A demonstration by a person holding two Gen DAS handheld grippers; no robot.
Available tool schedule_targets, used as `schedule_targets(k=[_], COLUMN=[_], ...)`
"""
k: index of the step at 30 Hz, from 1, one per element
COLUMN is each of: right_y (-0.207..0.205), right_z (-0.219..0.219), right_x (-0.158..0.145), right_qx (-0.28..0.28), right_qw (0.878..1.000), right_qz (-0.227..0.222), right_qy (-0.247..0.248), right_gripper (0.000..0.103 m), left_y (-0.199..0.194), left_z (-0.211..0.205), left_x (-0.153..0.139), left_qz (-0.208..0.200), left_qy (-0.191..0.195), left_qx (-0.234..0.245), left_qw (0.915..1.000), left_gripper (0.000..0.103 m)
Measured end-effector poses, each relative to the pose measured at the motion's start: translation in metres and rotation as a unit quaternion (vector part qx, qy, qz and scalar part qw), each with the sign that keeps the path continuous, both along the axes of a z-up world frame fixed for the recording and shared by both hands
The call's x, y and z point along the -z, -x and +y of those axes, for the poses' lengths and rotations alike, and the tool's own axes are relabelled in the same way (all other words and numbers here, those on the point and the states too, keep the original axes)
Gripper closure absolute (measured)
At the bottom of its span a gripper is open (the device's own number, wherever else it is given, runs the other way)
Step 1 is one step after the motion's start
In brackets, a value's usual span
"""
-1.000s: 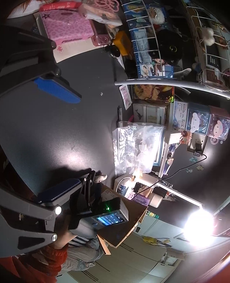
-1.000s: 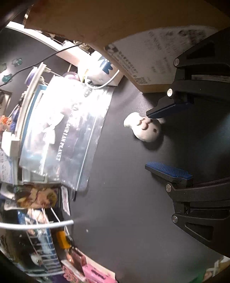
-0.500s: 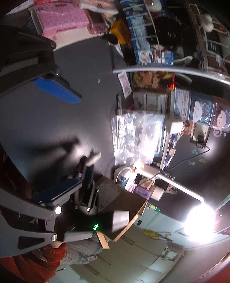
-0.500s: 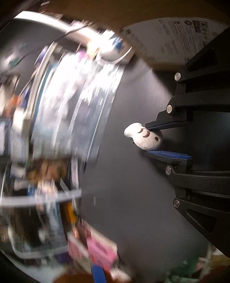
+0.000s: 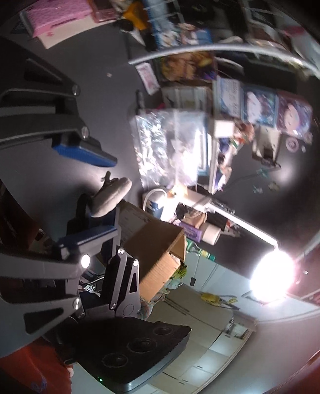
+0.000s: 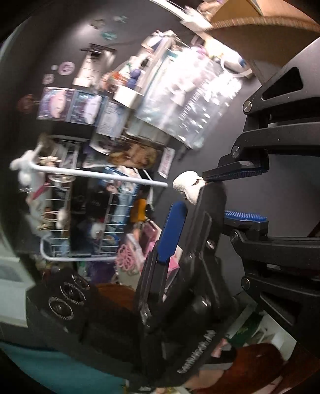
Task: Organize objects
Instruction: 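Grasp the figurine with the left tool while the right tool releases it, then lower the figurine into the cardboard box and open the left tool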
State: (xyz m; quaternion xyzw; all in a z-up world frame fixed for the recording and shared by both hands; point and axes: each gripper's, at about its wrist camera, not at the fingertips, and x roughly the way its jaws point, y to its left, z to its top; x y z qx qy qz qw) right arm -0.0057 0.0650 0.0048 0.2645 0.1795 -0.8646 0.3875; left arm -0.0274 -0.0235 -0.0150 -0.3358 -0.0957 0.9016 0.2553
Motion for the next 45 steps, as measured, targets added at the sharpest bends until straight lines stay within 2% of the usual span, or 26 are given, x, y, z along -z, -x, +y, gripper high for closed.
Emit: schedule_targets(k=[4, 10, 14, 18, 23, 24, 26, 27, 28, 30, 35, 38, 40, 42, 45], right_y=[0.002, 0.013, 0.027, 0.042, 0.061, 0.063, 0.067, 0.068, 0.069, 0.07, 0.067, 0.066, 0.063, 0.059, 0.056], right_z=[0.023, 0.07, 0.106, 0.139, 0.168, 0.173, 0.179, 0.182, 0.184, 0.188, 0.197, 0.2, 0.202, 0.206, 0.212], right_x=[-0.017, -0.038, -0.045, -0.047, -0.041, -0.039, -0.034, -0.033, -0.031, -0.031, -0.037, -0.041, -0.044, -0.047, -0.053], right_qx=[0.005, 0.043, 0.073, 0.1, 0.121, 0.124, 0.125, 0.125, 0.126, 0.131, 0.145, 0.155, 0.164, 0.18, 0.209], right_qw=[1.0, 0.998, 0.997, 0.995, 0.992, 0.992, 0.991, 0.991, 0.991, 0.99, 0.988, 0.987, 0.985, 0.983, 0.977], right_qz=[0.02, 0.04, 0.033, 0.02, -0.018, -0.025, -0.042, -0.048, -0.052, -0.054, -0.054, -0.051, -0.042, -0.025, 0.004], right_qy=[0.003, -0.004, -0.008, -0.019, -0.026, -0.023, -0.015, -0.01, -0.007, 0.0, 0.014, 0.016, 0.018, 0.024, 0.04], right_gripper=[0.085, 0.085, 0.085, 0.085, 0.084, 0.083, 0.079, 0.071, 0.057, 0.044, 0.044, 0.043, 0.031, 0.022, 0.02], left_y=[0.014, 0.045, 0.069, 0.097, 0.115, 0.116, 0.118, 0.117, 0.116, 0.113, 0.1, 0.086, 0.075, 0.062, 0.042], left_z=[0.025, 0.077, 0.115, 0.149, 0.177, 0.18, 0.183, 0.182, 0.181, 0.178, 0.165, 0.154, 0.146, 0.139, 0.131], left_x=[-0.017, -0.037, -0.044, -0.042, -0.036, -0.035, -0.035, -0.036, -0.037, -0.04, -0.046, -0.053, -0.059, -0.065, -0.071], left_qz=[0.011, 0.026, 0.024, -0.003, -0.022, -0.023, -0.023, -0.021, -0.016, -0.007, 0.007, 0.03, 0.048, 0.072, 0.104], left_qy=[0.014, 0.027, 0.032, 0.032, 0.054, 0.059, 0.062, 0.061, 0.06, 0.058, 0.053, 0.048, 0.048, 0.046, 0.054], left_qx=[0.019, 0.06, 0.092, 0.127, 0.138, 0.137, 0.131, 0.125, 0.12, 0.113, 0.09, 0.065, 0.044, 0.021, -0.023], left_qw=[0.9996, 0.9975, 0.9949, 0.9915, 0.9887, 0.9886, 0.9891, 0.99, 0.9908, 0.9918, 0.9945, 0.9963, 0.9967, 0.9961, 0.9929], left_gripper=[0.068, 0.069, 0.069, 0.069, 0.067, 0.061, 0.041, 0.026, 0.02, 0.02, 0.02, 0.012, 0.005, 0.002, 0.001])
